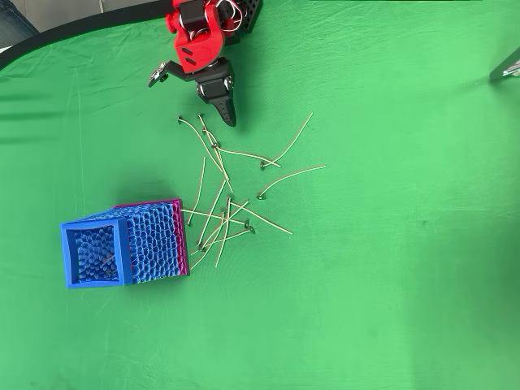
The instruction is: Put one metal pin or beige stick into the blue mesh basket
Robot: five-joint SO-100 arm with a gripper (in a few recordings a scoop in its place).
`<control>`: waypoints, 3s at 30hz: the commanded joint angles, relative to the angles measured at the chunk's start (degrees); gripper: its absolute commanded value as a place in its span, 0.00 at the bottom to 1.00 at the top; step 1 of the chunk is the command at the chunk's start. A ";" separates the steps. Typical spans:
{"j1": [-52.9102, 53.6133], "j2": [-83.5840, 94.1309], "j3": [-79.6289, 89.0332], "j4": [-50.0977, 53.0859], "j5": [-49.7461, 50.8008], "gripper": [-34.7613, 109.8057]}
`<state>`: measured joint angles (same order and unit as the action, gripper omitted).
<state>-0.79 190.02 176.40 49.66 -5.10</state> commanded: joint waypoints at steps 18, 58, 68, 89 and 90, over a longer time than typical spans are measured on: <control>-0.18 0.44 0.26 0.09 0.00 0.25; 1.67 -27.07 -17.84 -2.64 1.67 0.25; 4.83 -45.26 -35.95 3.43 1.85 0.25; 10.20 -93.96 -81.65 10.72 5.71 0.24; 9.84 -95.89 -83.32 11.16 5.27 0.24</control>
<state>9.84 98.88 99.93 60.03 0.53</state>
